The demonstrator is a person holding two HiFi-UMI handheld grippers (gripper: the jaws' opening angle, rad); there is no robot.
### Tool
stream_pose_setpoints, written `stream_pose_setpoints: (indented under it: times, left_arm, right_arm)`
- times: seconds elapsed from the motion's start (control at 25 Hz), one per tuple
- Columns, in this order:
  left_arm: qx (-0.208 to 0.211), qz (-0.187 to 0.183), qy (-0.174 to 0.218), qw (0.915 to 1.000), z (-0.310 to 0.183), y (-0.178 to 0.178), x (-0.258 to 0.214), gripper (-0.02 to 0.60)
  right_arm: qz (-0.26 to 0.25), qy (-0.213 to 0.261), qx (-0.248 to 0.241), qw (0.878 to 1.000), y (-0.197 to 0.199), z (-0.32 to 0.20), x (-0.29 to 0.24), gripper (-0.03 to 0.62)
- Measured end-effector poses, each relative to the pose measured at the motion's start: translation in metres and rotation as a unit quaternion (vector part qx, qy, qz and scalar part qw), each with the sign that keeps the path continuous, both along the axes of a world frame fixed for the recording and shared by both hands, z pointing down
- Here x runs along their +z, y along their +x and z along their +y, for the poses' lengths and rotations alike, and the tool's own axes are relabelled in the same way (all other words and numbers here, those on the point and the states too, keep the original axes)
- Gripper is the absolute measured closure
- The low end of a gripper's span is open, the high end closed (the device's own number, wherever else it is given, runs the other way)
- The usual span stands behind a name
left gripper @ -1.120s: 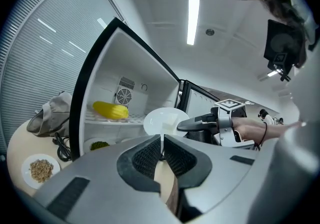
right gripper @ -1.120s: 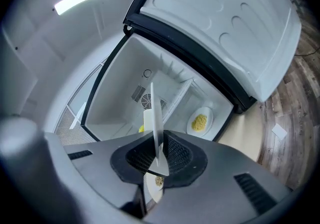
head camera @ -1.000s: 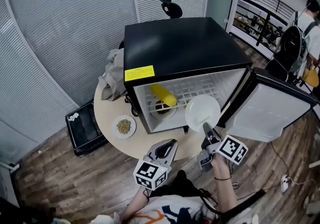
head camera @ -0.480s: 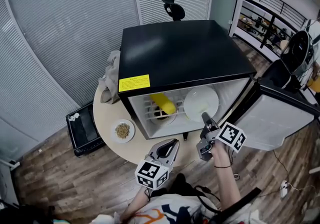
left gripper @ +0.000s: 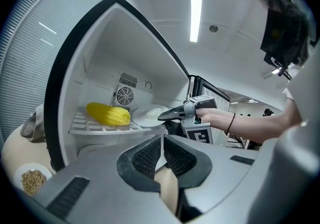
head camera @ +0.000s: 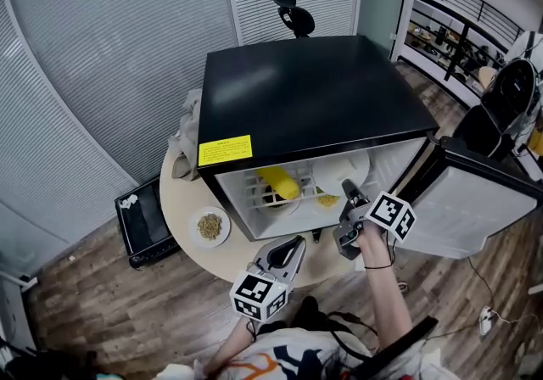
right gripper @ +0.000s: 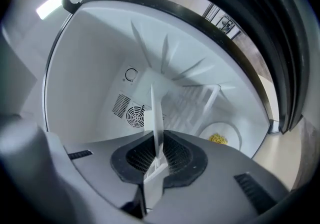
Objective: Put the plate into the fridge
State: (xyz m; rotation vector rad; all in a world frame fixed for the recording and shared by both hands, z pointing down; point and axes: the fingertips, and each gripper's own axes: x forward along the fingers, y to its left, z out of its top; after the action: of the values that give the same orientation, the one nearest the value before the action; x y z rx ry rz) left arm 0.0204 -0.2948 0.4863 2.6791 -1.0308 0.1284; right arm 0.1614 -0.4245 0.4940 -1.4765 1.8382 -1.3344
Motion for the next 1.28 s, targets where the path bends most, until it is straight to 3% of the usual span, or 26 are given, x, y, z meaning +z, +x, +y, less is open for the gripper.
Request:
stream_pose_setpoints:
  times: [0.4,0.88,1.04,1.16,1.28]
  left_arm:
    - [-0.005,-0.001,-0.005,1.0,-0.004,-0.008,0.002,0.554]
    - [-0.004,-0.004,-0.01,0.9999,-0.002,-0.008,0.006,0.554]
    - [-0.006,-0.004,-0.007,0.9999,-0.003,-0.008,0.004,0.554]
    - [-0.004,-0.005,-0.005,1.0,-0.003,-0.006,0.003,0.554]
    - [-0.003,-0.008,-0.003,1.0,-0.002,-0.004,0.003,0.554]
  right_arm:
    - [0.1,0.005,-0.005,0.995,0.0,-0.018,0.0,0.553]
    - [0.155,-0.016,-0.049,0.987,-0.002,-0.027,0.004,0.503]
    - [0.22,-0.028,-0.064,0.973,-0.001,-0.027,0.004,0.471]
    - [0.286,-0.028,-0.07,0.955,-0.001,-0.027,0.003,0.37]
    - [0.345,-0.022,-0.074,0.936,0.0,-0.026,0.003,0.34]
